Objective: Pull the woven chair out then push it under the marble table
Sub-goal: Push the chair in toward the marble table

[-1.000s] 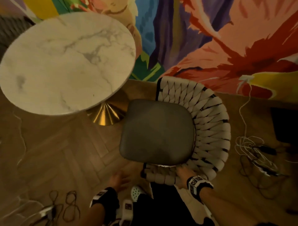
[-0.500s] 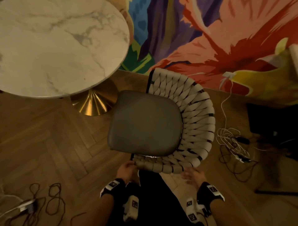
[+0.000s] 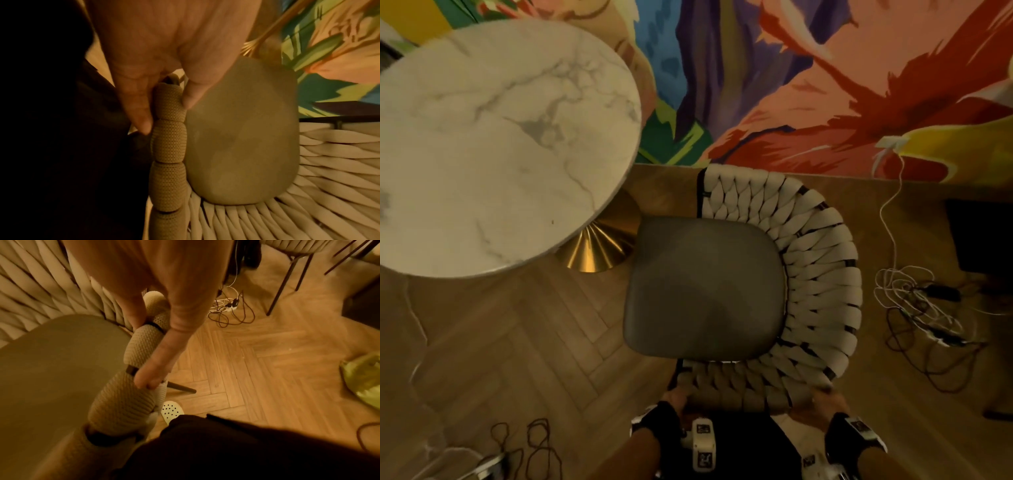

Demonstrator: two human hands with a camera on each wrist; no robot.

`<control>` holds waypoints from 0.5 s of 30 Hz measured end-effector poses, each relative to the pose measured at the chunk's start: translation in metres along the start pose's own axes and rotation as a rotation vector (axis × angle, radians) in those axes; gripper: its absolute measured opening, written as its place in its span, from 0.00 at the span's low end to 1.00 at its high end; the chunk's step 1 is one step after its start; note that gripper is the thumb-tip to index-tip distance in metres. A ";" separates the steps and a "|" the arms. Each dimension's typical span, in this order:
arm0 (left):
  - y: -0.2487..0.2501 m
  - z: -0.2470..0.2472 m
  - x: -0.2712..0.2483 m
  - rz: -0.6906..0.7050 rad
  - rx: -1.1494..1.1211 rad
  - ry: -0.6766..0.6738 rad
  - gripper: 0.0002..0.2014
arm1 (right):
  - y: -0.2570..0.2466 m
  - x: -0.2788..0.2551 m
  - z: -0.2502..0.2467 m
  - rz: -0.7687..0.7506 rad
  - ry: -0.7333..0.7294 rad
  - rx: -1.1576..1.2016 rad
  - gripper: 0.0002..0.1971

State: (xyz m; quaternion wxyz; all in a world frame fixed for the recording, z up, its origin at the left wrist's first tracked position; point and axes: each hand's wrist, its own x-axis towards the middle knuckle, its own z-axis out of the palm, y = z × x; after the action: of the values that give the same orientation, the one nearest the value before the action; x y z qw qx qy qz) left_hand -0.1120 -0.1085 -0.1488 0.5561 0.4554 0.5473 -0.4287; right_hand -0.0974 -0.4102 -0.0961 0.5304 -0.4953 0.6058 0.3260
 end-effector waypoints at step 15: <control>0.155 0.004 -0.044 0.133 0.262 0.253 0.12 | -0.156 0.018 0.045 -0.161 -0.234 -0.569 0.18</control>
State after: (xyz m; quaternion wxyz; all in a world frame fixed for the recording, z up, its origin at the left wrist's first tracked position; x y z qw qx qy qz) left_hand 0.0383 -0.0793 -0.0993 0.4462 0.6093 0.5210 -0.3978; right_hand 0.0657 -0.4199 -0.1032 0.4608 -0.6294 0.3841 0.4939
